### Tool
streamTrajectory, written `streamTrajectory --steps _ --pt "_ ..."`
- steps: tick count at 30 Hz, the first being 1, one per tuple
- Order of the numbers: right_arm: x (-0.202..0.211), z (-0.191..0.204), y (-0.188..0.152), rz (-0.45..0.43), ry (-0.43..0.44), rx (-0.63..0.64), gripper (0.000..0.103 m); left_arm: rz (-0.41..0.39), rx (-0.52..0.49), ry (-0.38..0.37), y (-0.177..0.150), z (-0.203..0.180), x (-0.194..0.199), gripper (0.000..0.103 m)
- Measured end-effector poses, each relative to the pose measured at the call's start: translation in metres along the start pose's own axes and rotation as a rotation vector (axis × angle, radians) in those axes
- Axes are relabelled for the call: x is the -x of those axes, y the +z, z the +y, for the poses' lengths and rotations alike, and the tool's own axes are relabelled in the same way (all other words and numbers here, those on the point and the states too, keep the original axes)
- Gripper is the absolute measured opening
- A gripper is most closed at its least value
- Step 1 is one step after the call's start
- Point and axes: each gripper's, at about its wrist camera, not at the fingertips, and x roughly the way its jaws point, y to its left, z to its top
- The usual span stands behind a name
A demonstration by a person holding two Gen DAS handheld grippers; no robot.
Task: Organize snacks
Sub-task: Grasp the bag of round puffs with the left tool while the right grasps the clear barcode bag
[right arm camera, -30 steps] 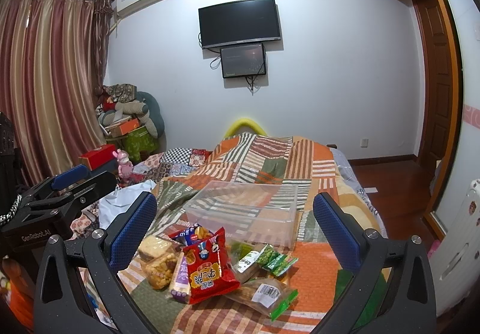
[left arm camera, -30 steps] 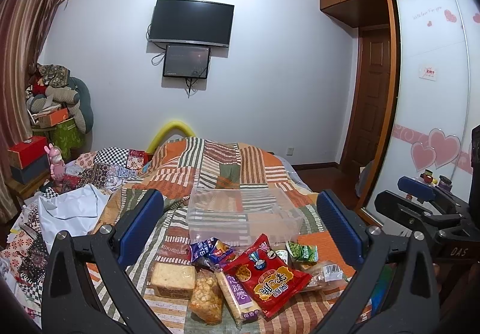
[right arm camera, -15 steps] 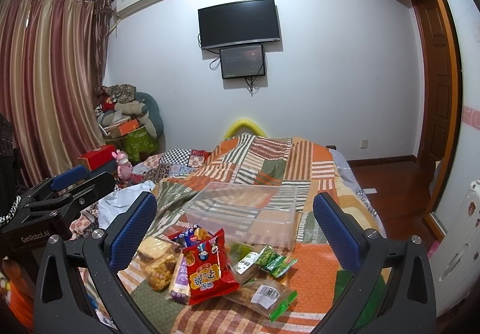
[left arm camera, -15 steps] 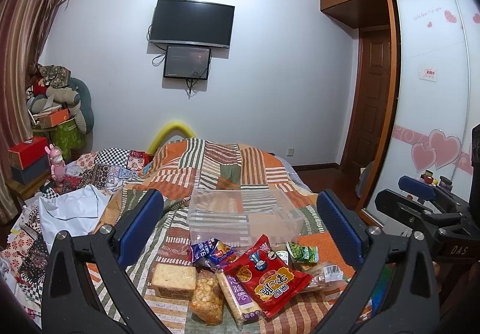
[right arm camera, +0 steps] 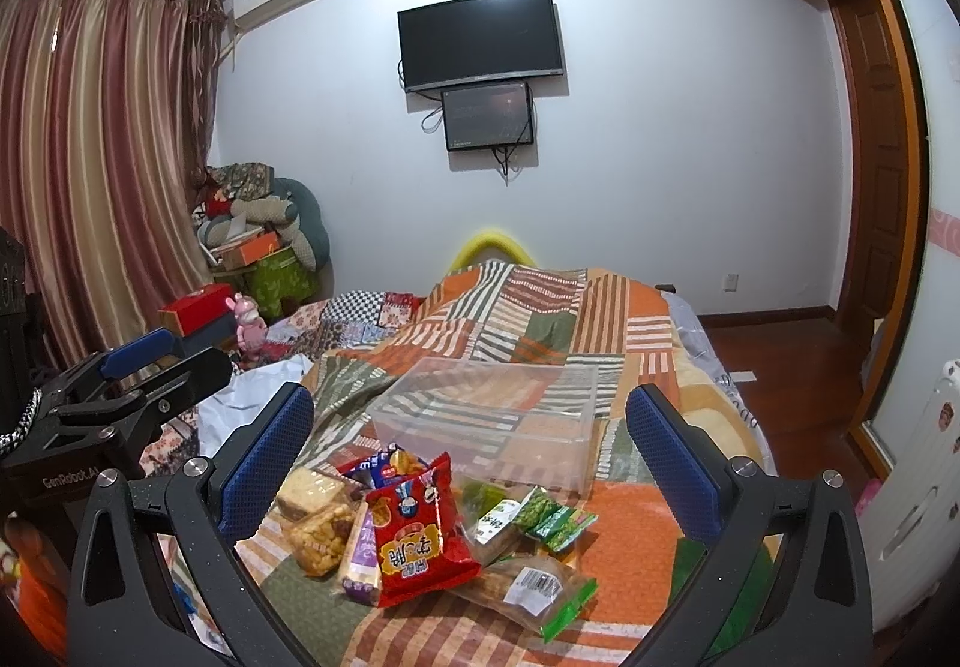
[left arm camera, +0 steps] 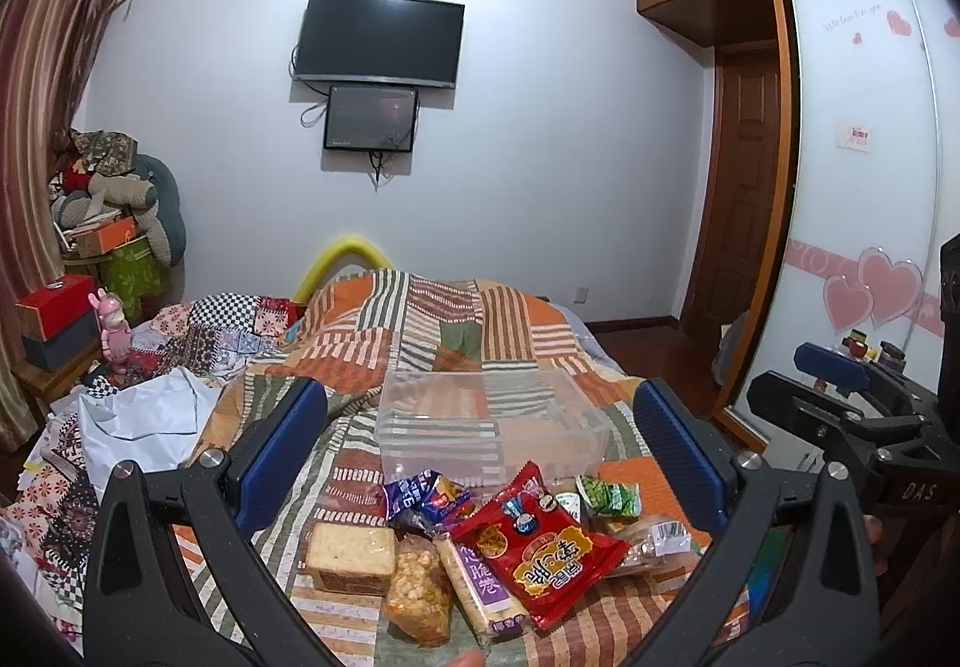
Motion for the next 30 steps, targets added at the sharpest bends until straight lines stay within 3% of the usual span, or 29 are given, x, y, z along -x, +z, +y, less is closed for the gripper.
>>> streamTrajectory --steps 5,9,18,22,30 --pt "-0.007 -0.007 -0.006 0.032 0.01 -0.012 0.103 0.065 0.011 0.018 -0.006 0.008 -0.014 0.102" --pt "-0.014 -0.013 -0.015 0.067 -0.004 -0.005 0.102 0.134 0.024 0.021 -0.014 0.019 -0.027 0.082" --pt "-0.038 -0.038 -0.047 0.233 -0.009 -0.034 0.072 0.286 0.05 0.039 -0.043 0.035 -0.059 0.075" --pt "-0.047 -0.047 -0.06 0.305 -0.001 -0.058 0.068 0.36 0.064 0.059 -0.062 0.045 -0.07 0.062" --pt "-0.063 -0.054 -0.084 0.414 0.008 -0.071 0.067 0.501 0.1 0.074 -0.103 0.058 -0.09 0.056"
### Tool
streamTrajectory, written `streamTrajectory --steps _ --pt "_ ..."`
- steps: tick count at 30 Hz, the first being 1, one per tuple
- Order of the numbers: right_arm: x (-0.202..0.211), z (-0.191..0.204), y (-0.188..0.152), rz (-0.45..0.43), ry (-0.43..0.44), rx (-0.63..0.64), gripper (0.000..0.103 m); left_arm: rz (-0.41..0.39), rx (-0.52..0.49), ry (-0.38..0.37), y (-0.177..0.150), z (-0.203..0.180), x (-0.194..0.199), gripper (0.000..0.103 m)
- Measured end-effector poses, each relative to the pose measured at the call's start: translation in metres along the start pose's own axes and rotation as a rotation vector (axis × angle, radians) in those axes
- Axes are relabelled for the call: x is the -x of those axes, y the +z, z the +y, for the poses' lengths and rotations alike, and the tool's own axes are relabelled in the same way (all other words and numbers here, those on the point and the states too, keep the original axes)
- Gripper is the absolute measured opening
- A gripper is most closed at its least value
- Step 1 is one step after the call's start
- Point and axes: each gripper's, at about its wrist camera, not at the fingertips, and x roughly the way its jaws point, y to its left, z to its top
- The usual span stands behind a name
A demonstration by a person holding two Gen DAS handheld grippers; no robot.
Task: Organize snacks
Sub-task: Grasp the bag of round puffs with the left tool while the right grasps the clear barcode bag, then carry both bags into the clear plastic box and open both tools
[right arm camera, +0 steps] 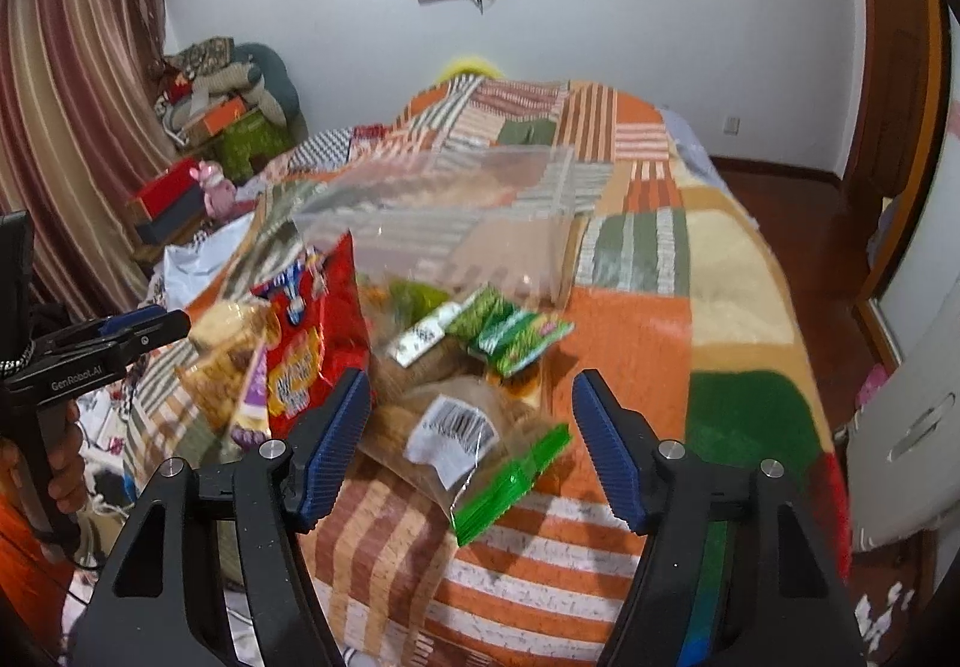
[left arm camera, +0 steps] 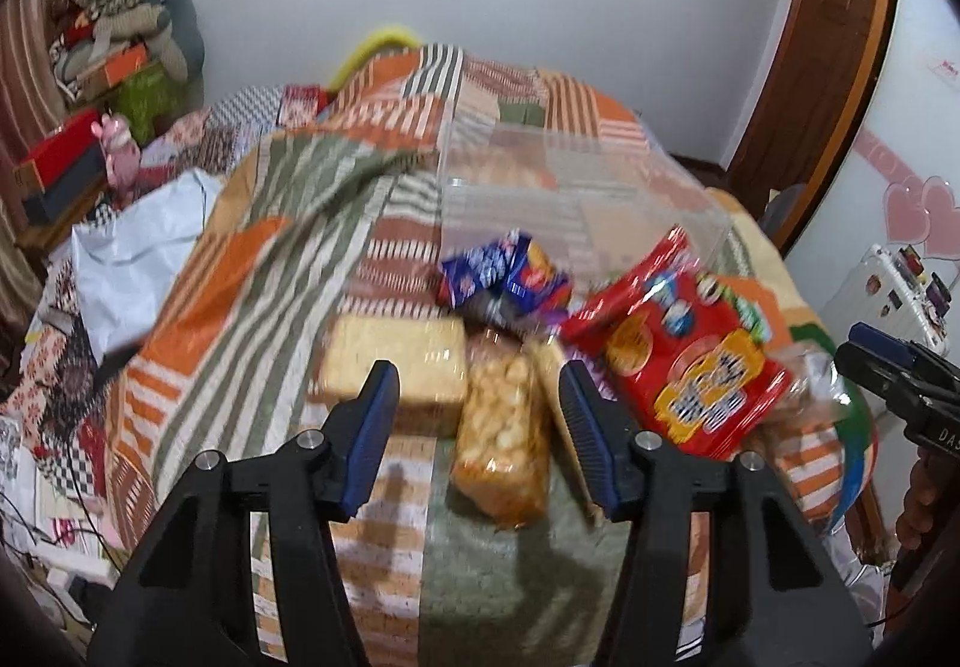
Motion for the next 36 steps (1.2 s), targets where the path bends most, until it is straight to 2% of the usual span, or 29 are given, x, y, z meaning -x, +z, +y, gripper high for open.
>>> streamTrajectory --steps 7,16,22,23,24,29,36 --pt "-0.024 -0.002 -0.004 0.075 0.041 -0.014 0.067 0.074 0.018 -0.014 -0.012 0.004 -0.025 0.056" --pt "-0.039 -0.003 -0.008 0.109 0.024 -0.019 0.084 0.148 0.03 -0.043 -0.023 0.002 -0.056 0.055" --pt "-0.048 0.0 -0.008 0.119 0.017 0.005 0.089 0.163 0.041 -0.059 -0.025 -0.002 -0.068 0.041" --pt "-0.049 -0.001 -0.008 0.117 0.015 0.005 0.089 0.166 0.044 -0.066 -0.025 -0.002 -0.069 0.034" --pt "-0.049 -0.001 -0.009 0.115 0.014 0.004 0.088 0.168 0.046 -0.071 -0.024 -0.002 -0.07 0.032" --pt "-0.047 0.0 -0.011 0.109 0.009 0.027 0.078 0.151 0.029 -0.054 -0.027 -0.007 -0.065 0.032" --pt "-0.04 -0.007 -0.011 0.087 0.031 -0.009 0.06 0.111 0.018 -0.046 -0.028 -0.01 -0.048 0.031"
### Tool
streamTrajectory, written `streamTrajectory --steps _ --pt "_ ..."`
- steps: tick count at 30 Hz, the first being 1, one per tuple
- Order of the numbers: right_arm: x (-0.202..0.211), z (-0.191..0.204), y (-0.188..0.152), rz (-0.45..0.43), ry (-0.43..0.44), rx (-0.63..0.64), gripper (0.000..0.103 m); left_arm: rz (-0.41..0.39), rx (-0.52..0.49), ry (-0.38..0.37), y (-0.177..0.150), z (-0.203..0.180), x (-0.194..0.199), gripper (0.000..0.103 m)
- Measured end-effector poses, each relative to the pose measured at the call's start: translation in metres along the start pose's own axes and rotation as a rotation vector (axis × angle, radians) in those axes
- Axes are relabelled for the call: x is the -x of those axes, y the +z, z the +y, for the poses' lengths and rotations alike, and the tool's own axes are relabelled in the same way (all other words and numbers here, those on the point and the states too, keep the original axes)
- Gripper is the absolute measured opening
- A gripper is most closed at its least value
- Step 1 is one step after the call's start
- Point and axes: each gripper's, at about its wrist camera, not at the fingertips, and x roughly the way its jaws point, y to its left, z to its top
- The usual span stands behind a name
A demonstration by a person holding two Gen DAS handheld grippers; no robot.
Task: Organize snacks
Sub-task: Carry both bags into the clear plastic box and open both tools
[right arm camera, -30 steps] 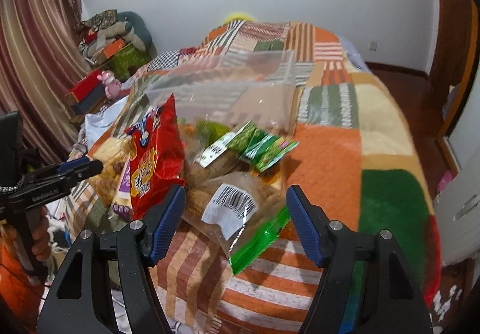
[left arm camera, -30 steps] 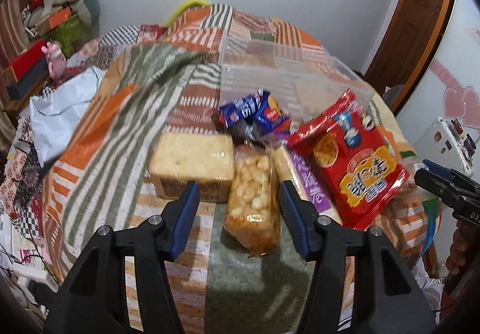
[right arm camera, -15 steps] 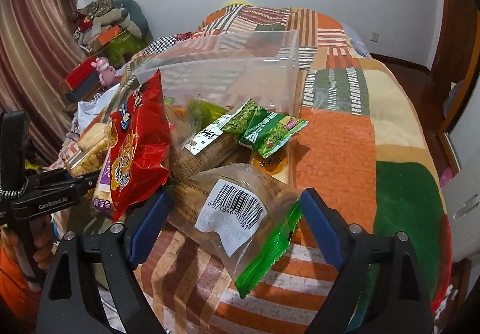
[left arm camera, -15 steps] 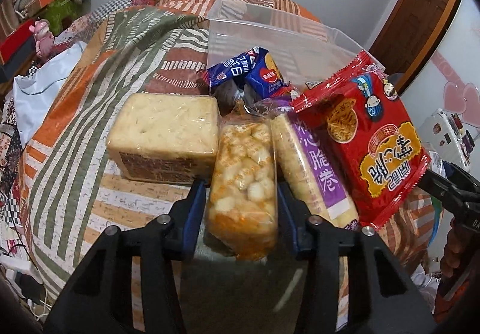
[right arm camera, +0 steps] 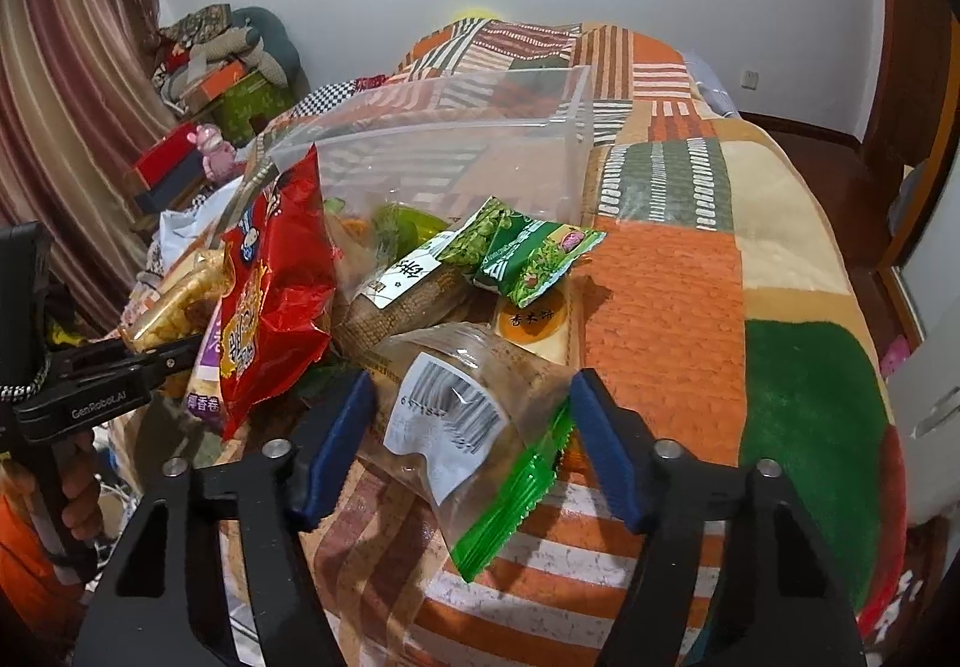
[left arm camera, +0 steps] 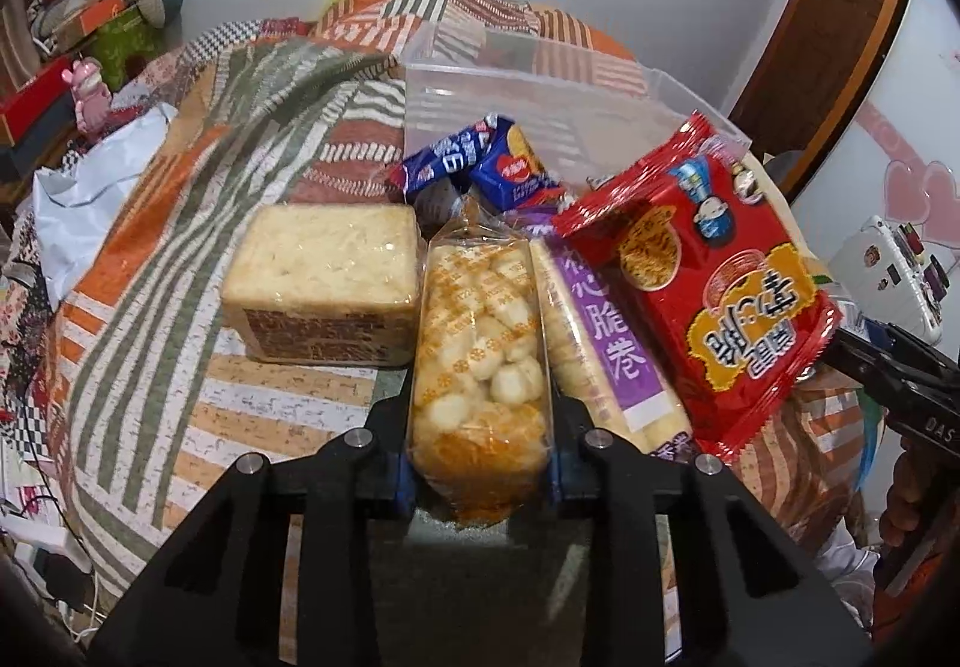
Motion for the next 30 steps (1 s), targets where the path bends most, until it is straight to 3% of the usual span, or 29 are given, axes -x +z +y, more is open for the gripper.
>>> streamTrajectory --steps 8,20,30 --pt "0.011 0.002 0.0 -0.032 0.006 -0.002 0.044 -0.079 -0.01 0.006 0.006 -0.005 0.03 0.031" --pt "0.042 0.0 0.013 -0.13 -0.013 0.004 0.036 -0.209 -0.01 0.014 0.033 -0.005 0.068 0.031" --pt "0.056 -0.001 0.039 -0.232 -0.04 0.018 0.031 -0.263 -0.017 -0.003 0.06 -0.008 0.072 0.031"
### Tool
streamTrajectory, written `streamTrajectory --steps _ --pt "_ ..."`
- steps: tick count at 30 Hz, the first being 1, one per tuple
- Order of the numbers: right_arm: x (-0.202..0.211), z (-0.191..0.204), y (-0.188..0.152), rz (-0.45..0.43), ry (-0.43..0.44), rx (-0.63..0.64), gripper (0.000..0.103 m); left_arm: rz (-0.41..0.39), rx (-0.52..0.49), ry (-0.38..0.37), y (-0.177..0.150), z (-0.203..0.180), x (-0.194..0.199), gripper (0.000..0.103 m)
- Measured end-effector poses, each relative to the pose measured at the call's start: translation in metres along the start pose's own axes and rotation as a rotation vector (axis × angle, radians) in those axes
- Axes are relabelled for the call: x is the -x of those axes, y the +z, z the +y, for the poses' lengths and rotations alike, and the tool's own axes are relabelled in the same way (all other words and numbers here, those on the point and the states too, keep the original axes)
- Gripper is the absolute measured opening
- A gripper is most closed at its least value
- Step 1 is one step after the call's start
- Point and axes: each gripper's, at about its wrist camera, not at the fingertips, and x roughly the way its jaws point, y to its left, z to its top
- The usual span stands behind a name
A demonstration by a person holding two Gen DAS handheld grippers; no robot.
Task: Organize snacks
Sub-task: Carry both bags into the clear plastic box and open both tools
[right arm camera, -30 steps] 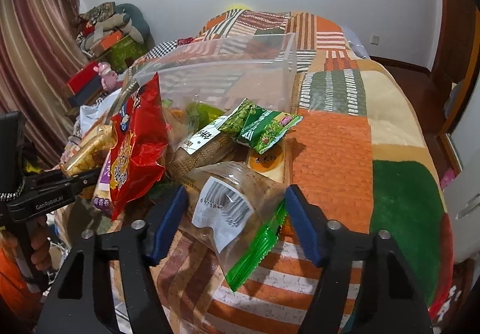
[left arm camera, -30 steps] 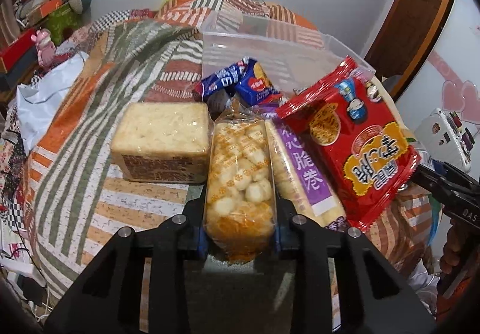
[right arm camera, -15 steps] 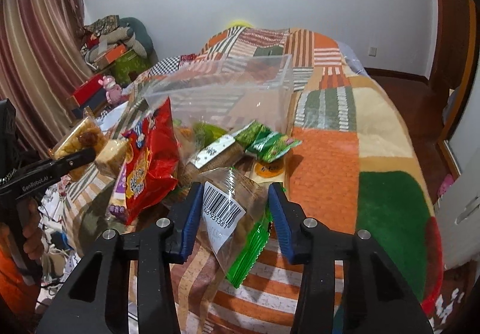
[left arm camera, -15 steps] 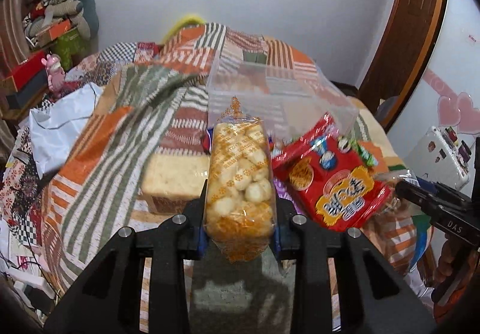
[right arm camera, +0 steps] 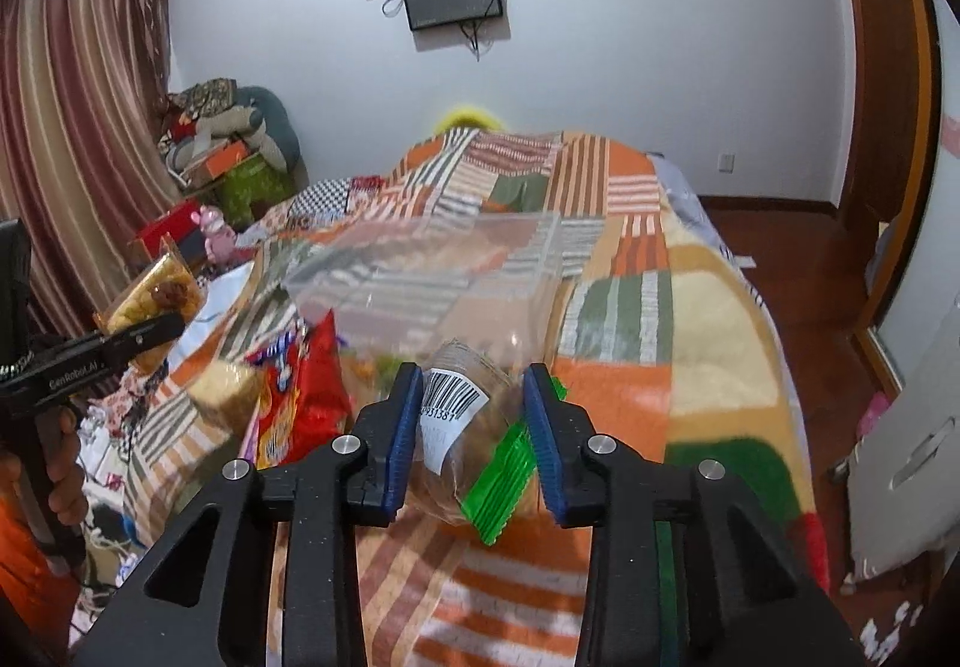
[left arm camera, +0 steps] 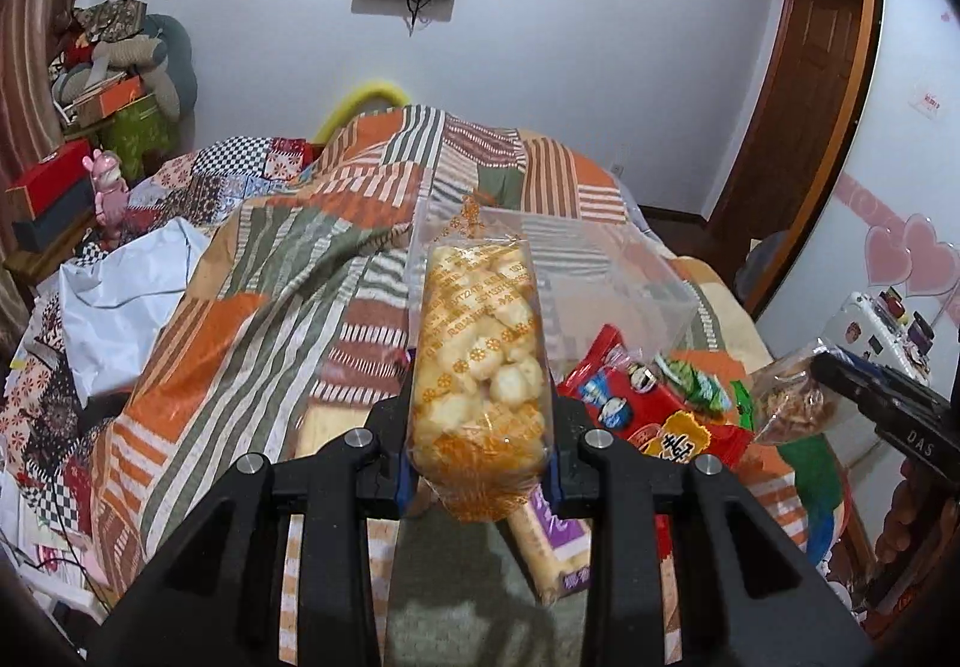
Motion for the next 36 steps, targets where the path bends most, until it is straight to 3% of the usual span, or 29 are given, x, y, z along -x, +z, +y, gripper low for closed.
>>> streamTrajectory --steps 20,28,36 --pt "-0.049 0.005 0.064 -0.102 0.003 0.031 0.03 -0.012 -0.028 -0.018 0.059 -0.004 -0.05 0.031" --pt "-0.083 0.008 0.079 -0.077 0.026 0.04 0.03 0.022 -0.068 0.002 0.08 -0.007 -0.09 0.031" --pt "-0.124 0.009 0.085 0.005 0.038 0.051 0.03 0.091 -0.066 -0.007 0.093 -0.005 -0.133 0.031"
